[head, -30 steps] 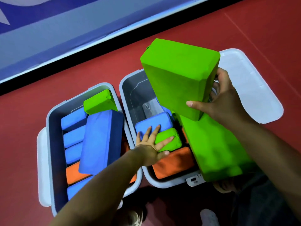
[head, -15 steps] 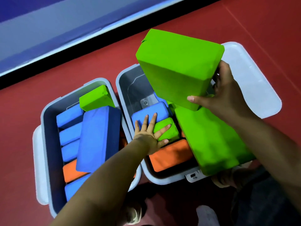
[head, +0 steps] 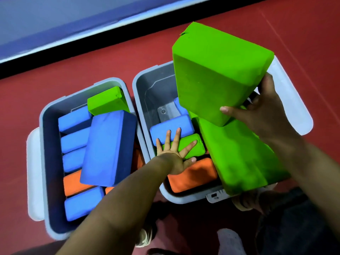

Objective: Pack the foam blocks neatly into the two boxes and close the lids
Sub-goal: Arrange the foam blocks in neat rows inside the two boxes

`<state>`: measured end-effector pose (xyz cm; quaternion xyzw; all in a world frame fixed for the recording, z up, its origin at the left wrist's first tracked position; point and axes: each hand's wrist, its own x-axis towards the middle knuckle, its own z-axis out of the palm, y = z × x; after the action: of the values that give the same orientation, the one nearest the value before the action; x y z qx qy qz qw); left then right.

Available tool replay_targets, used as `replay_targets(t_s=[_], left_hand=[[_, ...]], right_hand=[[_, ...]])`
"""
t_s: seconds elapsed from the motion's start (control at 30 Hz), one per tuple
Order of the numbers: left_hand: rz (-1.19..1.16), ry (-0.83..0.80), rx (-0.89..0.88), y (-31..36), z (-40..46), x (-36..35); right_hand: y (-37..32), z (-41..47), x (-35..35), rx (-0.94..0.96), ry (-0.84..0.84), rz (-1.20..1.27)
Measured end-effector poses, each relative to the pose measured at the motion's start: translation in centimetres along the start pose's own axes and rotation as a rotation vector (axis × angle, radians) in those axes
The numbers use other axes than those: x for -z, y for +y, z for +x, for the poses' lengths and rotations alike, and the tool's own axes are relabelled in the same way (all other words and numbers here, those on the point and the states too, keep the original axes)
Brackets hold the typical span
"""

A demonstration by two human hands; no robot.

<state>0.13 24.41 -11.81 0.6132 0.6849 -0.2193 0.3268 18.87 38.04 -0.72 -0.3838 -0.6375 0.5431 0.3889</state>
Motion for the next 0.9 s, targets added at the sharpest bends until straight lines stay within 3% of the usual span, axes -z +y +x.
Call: replay_targets(t_s=[0.17,0.3,0.57,0.63,0.67,0.73,0.77,0.83,0.9], left_hand=[[0.006,-0.011,0.031,-0.9,1.0,1.3],[-0.035,-0.034,-0.042,0.2,-0.5,-0.5],[-0.084,-0.044,-0.057,-0.1,-0.7,-0.9],[-0.183,-0.055,-0.083,-0.2,-1.8,0.2],[-0.338,-0.045,-0.093,-0.5,-2.6,1.2],[-0.835,0.103,-0.076,-1.0,-4.6,3.9],[-1.024,0.261,-0.040,-1.3,-5.8,5.4],[-1.119,0.711,0.021,-2.1,-8.6,8.4],[-0.996,1.014,-0.082,-2.5,-11.5,10.9]], right_hand=[[0.1,0.0,0.1,-0.020,0.044,0.019],[0.0,0.2,0.1,-0.040,0.110,0.063],[1.0,0.3,-0.5,-0.068,0.127,-0.062],[0.4,0.2,-0.5,-0.066,0.128,-0.080],[-0.1,0.1,-0.5,-0.055,0.113,-0.092],[-0.7,-0.3,-0.7,-0.021,0.045,-0.150],[-1.1,-0.7,-0.8,-0.001,0.012,-0.182],[-1.7,-1.7,-1.1,0.072,-0.025,-0.302],[-1.9,-2.2,-1.2,0.170,-0.040,-0.439]])
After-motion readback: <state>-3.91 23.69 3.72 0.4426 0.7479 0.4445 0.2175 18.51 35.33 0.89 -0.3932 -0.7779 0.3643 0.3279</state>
